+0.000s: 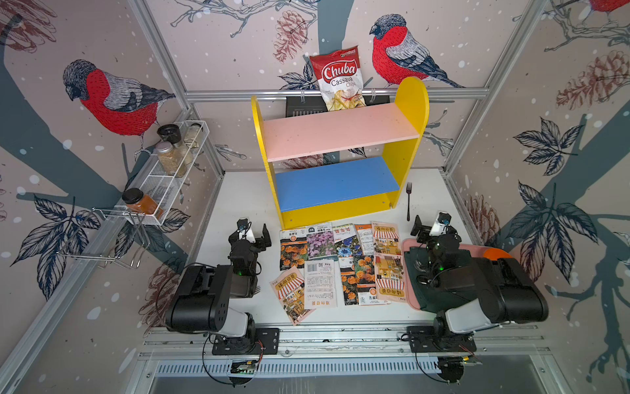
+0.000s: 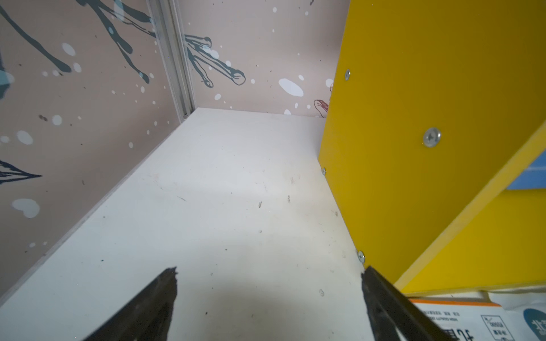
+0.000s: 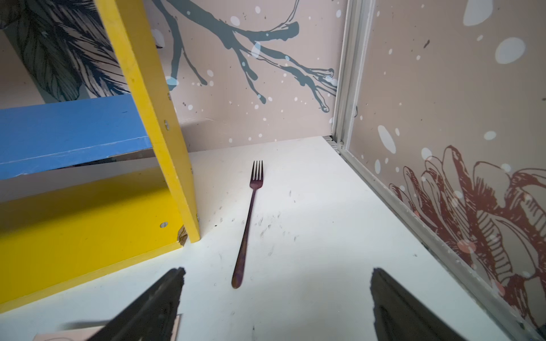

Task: Take the seed bag off the shelf
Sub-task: Reset both arms

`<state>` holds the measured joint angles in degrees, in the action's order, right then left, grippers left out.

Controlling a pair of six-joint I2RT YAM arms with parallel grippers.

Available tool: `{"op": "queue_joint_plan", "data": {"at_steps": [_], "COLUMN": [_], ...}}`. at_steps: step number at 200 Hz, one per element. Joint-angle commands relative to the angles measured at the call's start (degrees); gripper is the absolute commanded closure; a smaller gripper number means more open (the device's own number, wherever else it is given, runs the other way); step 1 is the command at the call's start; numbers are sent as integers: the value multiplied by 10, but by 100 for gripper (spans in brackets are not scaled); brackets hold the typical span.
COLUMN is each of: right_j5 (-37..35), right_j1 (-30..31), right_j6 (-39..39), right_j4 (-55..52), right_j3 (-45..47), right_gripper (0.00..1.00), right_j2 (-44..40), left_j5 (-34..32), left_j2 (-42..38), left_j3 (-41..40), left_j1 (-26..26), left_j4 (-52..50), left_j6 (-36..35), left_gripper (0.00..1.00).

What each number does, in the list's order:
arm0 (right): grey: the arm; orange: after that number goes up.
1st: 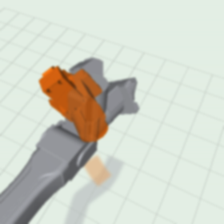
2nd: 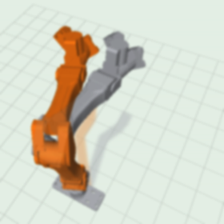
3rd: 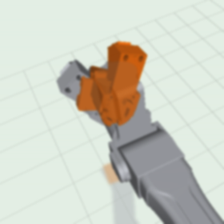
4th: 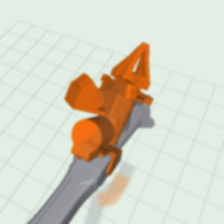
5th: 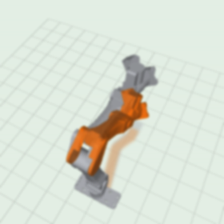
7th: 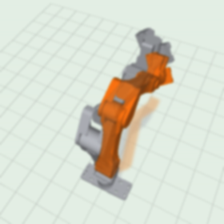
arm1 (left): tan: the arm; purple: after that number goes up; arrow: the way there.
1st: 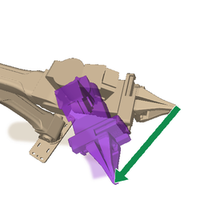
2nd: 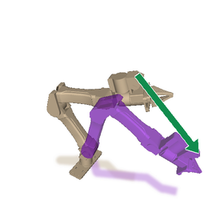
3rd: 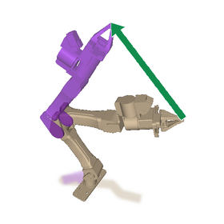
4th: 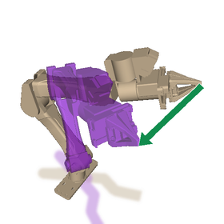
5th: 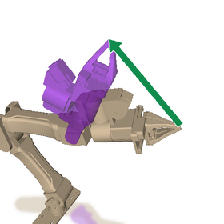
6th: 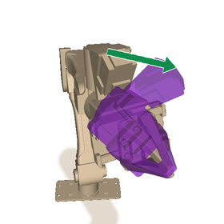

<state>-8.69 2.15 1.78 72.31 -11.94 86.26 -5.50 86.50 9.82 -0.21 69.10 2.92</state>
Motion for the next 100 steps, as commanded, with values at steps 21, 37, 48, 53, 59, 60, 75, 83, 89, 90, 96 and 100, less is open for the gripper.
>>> {"op": "queue_joint_plan", "data": {"at_steps": [21,37,48,53,59,60,75,83,89,90,96,100], "right_j5": [18,17,18,18,18,18,17,18,20,20,24,30], "right_j1": [-6,-6,-7,-6,-7,-7,-7,-7,-7,-8,-10,-13], "right_j6": [11,11,11,11,11,11,11,12,13,13,14,16], "right_j4": [-16,-17,-17,-17,-17,-17,-16,-17,-19,-19,-21,-19], "right_j3": [-6,-6,-7,-7,-7,-7,-7,-7,-8,-9,-10,-9], "right_gripper": [0,0,0,0,0,0,0,0,0,0,0,0], "right_j2": [-2,0,0,0,0,0,-1,0,1,1,2,1], "left_j5": [26,26,23,22,23,23,22,22,22,22,22,22], "left_j2": [7,8,5,7,3,3,3,5,4,4,4,5], "left_j3": [57,54,54,52,55,55,55,54,55,55,55,54], "left_j1": [-1,-1,1,2,1,1,2,2,2,2,2,2], "left_j4": [-20,-14,-18,-14,-25,-26,-23,-18,-20,-21,-21,-19], "left_j6": [-21,-22,-23,-23,-23,-23,-23,-23,-23,-23,-23,-23], "left_gripper": [2,2,2,2,2,2,2,2,2,2,2,2]}}
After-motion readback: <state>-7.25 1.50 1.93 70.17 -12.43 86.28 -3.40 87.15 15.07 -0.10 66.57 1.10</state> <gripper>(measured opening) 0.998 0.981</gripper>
